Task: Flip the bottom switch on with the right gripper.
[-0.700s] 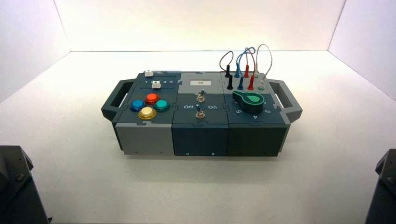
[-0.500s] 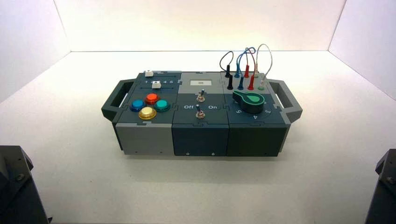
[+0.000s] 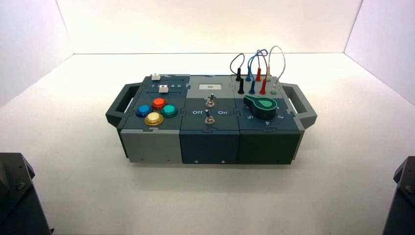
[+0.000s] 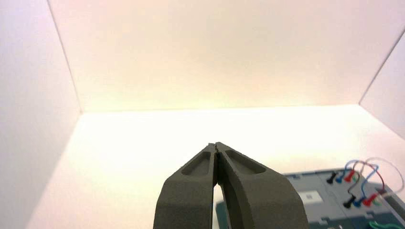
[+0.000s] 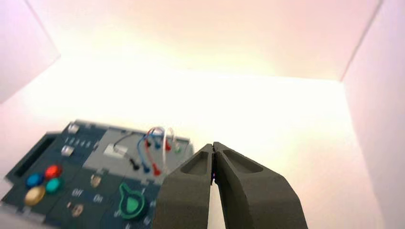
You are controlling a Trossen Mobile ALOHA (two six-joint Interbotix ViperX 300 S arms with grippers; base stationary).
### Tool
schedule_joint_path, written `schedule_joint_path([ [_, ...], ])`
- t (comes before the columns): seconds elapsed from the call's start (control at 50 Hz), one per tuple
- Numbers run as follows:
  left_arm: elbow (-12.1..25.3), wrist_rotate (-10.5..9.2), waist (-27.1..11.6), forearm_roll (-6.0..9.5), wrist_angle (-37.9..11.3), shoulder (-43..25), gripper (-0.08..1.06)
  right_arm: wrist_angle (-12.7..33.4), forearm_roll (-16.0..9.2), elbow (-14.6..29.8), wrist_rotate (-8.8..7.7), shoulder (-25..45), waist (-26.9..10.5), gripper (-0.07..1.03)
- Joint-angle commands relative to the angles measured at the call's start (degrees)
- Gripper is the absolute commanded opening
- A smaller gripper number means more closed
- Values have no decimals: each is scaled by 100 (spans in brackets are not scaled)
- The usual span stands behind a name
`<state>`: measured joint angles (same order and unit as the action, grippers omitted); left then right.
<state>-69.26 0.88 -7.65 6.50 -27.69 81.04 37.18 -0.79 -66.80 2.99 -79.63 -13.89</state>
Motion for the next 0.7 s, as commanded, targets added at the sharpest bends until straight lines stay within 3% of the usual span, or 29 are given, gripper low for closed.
schedule_joint_path([
  [0.02, 378, 0, -105, 79, 18, -606, -3, -26, -202, 264, 9, 501, -176, -2],
  [0.14, 791, 0, -290, 105, 9, -1178, -3, -105, -422, 264, 9, 932, -369, -2],
  [0.2, 976, 0, -387, 105, -62, -1477, -3, -123, -404, 272, 9, 1063, -378, -2],
  [0.36, 1362, 202, -756, 88, -721, -2619, -3, -193, -378, 290, 9, 1002, -378, -2],
  [0.46, 1433, 387, -879, 79, -1072, -3313, -3, -211, -369, 299, 9, 1020, -378, -2],
  [0.6, 1441, 492, -896, 70, -1380, -3990, -3, -229, -378, 378, 18, 1204, -378, -2],
  [0.7, 1441, 642, -896, -35, -1538, -4315, -3, -229, -387, 475, 18, 1406, -378, -2],
])
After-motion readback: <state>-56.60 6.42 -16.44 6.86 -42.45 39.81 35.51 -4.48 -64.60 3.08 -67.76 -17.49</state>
